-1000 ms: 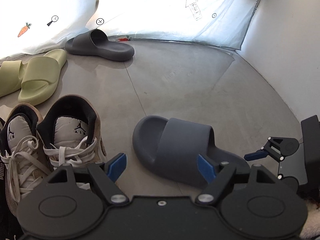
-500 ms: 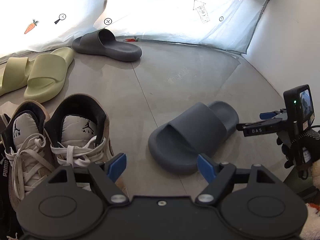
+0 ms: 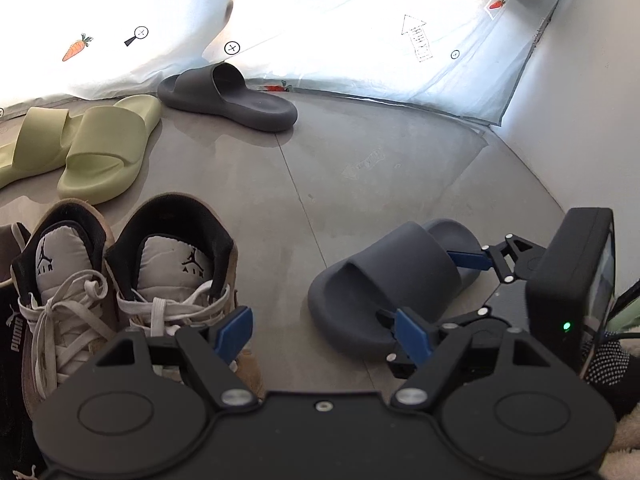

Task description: Organize scattered shoes

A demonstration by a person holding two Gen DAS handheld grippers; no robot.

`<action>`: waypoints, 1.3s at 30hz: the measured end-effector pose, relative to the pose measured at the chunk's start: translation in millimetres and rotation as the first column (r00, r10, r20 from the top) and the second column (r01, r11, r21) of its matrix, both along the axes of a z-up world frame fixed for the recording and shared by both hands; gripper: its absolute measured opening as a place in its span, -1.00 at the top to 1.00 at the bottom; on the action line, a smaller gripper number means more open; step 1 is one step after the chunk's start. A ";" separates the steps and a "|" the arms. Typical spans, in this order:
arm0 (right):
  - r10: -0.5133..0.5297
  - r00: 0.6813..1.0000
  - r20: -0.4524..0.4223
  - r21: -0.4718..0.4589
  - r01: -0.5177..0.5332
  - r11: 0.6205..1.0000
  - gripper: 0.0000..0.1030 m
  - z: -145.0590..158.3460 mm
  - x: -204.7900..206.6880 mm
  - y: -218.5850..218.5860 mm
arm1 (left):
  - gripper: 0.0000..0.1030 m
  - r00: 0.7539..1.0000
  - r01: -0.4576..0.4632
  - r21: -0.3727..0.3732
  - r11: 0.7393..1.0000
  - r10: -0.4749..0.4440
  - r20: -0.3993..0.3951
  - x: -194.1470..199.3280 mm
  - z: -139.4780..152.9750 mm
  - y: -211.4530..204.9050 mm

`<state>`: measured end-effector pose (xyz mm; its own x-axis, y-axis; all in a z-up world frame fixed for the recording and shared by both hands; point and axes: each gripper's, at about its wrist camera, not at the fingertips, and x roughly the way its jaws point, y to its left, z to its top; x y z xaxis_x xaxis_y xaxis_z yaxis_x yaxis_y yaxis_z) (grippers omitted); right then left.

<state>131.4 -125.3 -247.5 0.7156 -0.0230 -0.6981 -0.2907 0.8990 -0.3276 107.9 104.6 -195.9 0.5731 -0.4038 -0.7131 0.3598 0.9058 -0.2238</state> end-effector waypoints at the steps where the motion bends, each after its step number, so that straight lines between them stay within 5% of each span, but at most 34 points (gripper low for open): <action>1: 0.016 1.000 0.003 -0.042 -0.016 0.999 -0.80 -1.7 -3.2 0.5 | -0.54 1.000 -0.001 -0.001 1.000 0.001 0.000 -0.4 -0.2 0.4; 7: 0.020 0.999 -0.044 -0.049 -0.022 0.999 -0.80 -0.6 -33.5 -39.5 | -0.54 1.000 -0.009 -0.010 1.000 0.009 -0.006 0.0 -2.3 3.0; 14: -0.209 0.966 -0.153 0.073 0.222 0.972 -0.80 5.7 -59.7 -107.5 | -0.54 1.000 0.017 -0.021 1.000 -0.017 -0.020 8.7 -4.8 -4.8; 20: -0.334 0.937 -0.100 0.438 0.342 0.831 -0.97 47.5 -72.4 -131.7 | -0.54 0.999 0.050 -0.014 0.999 -0.050 -0.020 11.4 -5.6 -17.7; 25: -0.540 0.814 -0.212 0.418 0.575 0.703 -0.99 18.9 -22.8 -126.3 | -0.54 0.998 0.062 -0.010 0.998 -0.062 -0.013 10.4 -5.1 -23.7; 27: -0.556 0.791 -0.256 0.471 0.605 0.643 -1.00 13.3 -17.2 -126.6 | -0.54 0.998 0.059 -0.010 0.998 -0.059 -0.007 6.8 -4.6 -22.3; 32: -0.548 0.766 -0.335 0.463 0.641 0.612 -1.00 0.2 -8.4 -111.7 | -0.54 1.000 0.022 0.000 1.000 -0.022 -0.011 2.2 -6.2 -15.1; 39: -0.578 0.783 -0.231 0.335 0.622 0.708 -1.00 -7.7 8.3 -89.7 | -0.54 0.999 -0.025 -0.031 0.999 0.025 -0.020 1.8 -4.4 -0.7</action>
